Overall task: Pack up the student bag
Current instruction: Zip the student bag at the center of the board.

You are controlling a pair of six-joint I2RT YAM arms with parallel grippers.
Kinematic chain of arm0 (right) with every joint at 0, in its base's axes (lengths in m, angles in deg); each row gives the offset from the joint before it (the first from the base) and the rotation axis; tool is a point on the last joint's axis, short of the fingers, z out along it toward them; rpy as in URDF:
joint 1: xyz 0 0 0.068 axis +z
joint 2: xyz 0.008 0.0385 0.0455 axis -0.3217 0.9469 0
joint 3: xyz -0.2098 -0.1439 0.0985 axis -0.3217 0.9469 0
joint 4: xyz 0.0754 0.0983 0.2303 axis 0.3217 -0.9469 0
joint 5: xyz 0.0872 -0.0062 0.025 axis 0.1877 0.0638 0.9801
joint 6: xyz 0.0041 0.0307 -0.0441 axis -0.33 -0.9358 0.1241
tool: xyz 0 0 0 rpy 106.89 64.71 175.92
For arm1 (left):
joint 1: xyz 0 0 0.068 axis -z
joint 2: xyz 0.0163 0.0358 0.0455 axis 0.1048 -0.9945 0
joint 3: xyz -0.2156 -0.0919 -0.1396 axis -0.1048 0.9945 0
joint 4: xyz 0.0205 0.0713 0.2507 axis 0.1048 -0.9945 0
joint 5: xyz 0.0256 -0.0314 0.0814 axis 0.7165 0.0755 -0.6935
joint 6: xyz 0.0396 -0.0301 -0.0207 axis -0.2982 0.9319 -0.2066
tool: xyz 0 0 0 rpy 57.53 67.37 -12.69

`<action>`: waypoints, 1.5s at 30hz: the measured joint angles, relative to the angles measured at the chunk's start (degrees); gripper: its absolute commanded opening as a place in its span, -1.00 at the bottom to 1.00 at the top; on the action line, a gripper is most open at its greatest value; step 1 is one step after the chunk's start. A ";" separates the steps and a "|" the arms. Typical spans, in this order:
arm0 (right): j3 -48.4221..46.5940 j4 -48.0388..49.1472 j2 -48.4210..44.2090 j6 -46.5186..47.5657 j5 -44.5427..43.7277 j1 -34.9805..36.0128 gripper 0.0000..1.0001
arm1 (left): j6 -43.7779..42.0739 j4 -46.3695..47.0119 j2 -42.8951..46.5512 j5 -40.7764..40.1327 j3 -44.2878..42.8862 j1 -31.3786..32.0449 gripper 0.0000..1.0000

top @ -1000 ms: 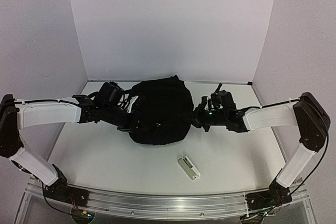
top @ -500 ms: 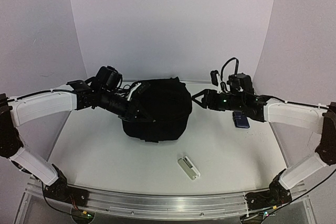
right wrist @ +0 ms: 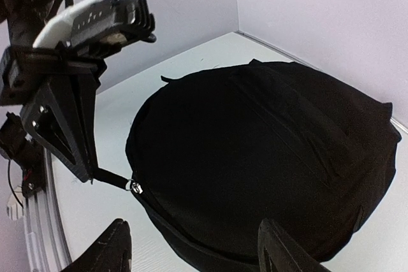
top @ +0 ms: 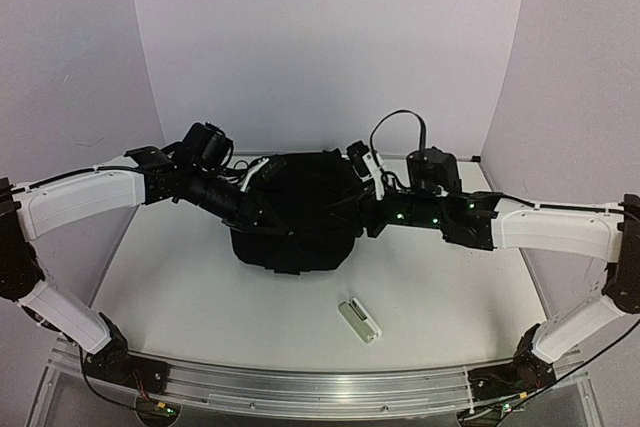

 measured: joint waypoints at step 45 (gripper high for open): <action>-1.42 7.69 13.52 15.55 -13.04 8.27 -1.00 | -1.34 -3.56 -0.09 -9.34 -1.09 -2.15 -0.99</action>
